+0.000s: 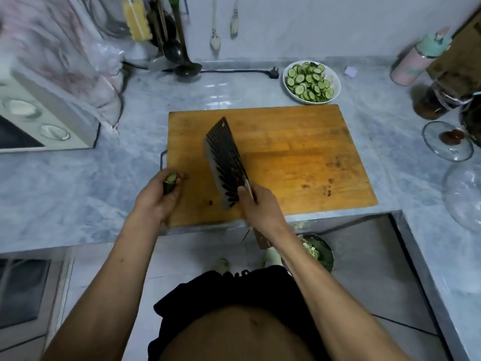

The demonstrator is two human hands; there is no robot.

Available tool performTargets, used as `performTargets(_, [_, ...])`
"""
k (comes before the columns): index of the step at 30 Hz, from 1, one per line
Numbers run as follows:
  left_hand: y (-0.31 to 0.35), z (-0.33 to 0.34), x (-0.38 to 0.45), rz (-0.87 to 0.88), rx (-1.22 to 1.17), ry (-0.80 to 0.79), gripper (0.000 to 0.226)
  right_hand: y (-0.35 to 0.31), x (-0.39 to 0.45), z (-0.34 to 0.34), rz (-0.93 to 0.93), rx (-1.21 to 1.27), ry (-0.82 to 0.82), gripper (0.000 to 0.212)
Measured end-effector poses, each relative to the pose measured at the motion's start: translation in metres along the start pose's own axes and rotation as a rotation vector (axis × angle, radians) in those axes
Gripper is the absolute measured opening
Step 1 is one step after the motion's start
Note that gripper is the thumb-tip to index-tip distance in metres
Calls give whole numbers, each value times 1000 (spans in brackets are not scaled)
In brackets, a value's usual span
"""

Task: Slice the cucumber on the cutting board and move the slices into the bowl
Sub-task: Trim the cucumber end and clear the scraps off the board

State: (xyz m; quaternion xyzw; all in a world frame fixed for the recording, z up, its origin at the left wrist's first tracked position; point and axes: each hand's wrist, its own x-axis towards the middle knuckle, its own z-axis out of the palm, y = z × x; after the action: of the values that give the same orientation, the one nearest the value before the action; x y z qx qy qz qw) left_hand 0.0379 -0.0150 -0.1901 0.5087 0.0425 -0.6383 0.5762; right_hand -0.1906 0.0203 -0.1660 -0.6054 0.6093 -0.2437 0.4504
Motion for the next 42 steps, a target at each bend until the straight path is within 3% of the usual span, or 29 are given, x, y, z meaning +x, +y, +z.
performTargets(2, [3,-10,-1,6,-29,-16,26,-3,-1,21,8,3,-134,41])
performTargets(6, [1,-23,-2,-8,-86,-12,7,-2,2,52,9,-80,-252,37])
performTargets(16, [-14,-15,-15,-53,-73,61,11,33,17,-21,123,-216,106,24])
performTargets(20, [-15,-10,-8,-60,-50,41,4,19,18,-15,73,-217,93,19])
performTargets(27, [-4,-6,-1,-34,-90,34,12,1,10,47,34,-166,-131,27])
performTargets(30, [0,-7,-5,-39,-104,29,12,4,13,38,64,-100,-72,28])
performTargets(35, [3,-6,4,-51,-70,24,5,26,16,-10,187,-126,176,23])
performTargets(42, [2,4,8,-49,-78,27,10,-7,46,-1,122,-92,144,30])
